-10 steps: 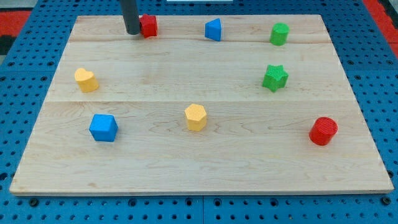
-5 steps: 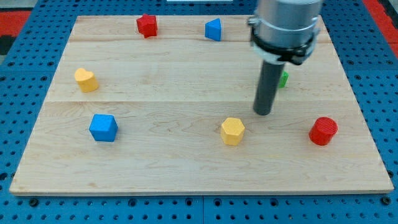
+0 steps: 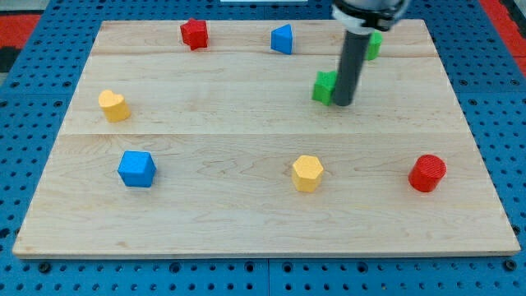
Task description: Push the green star towards the center
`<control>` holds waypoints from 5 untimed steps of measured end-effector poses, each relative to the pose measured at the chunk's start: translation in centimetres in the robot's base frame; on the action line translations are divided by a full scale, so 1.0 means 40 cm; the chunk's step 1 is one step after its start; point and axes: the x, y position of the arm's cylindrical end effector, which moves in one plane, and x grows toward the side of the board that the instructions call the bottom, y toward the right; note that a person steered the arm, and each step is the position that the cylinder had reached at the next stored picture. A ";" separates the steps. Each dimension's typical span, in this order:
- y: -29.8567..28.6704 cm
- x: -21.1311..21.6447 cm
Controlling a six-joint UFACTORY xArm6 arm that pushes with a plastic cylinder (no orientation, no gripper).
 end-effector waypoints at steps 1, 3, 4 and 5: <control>0.038 -0.008; 0.063 -0.095; -0.043 -0.098; -0.135 -0.094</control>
